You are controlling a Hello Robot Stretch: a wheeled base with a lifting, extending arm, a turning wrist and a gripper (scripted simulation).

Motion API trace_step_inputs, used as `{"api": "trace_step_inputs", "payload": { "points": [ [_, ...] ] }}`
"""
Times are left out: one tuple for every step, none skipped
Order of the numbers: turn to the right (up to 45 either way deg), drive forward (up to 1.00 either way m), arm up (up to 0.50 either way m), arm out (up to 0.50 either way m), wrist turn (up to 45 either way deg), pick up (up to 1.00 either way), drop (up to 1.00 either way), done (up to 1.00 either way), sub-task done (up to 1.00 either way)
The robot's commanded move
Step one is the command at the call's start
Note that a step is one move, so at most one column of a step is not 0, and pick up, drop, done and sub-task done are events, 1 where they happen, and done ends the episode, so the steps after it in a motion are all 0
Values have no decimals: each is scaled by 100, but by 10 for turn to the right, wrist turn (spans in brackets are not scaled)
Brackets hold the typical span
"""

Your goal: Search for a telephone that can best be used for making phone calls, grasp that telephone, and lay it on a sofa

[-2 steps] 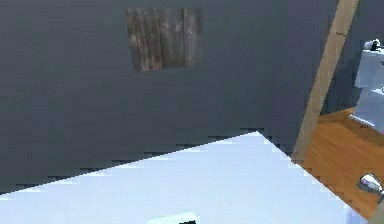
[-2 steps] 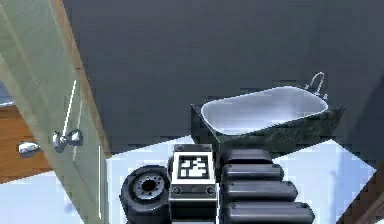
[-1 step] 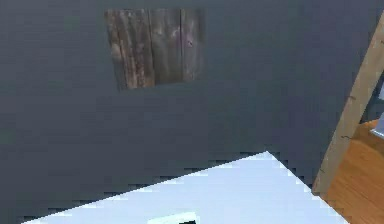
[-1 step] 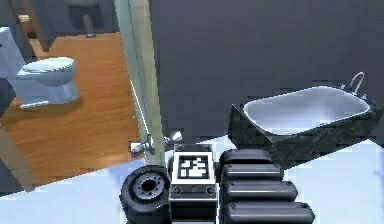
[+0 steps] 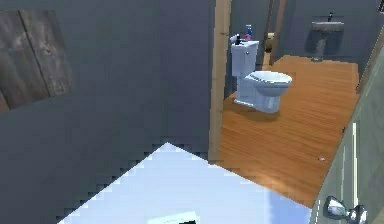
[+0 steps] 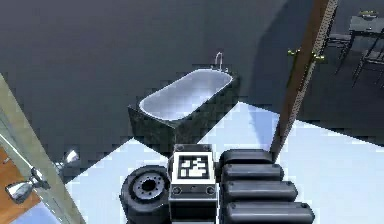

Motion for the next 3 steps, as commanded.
{"api": "trace_step_inputs", "payload": {
  "points": [
    [0, 55, 0, 0, 0, 0, 0, 0, 0],
    [420, 0, 0, 0, 0, 0, 0, 0, 0],
    [0, 100, 0, 0, 0, 0, 0, 0, 0]
  ]
}}
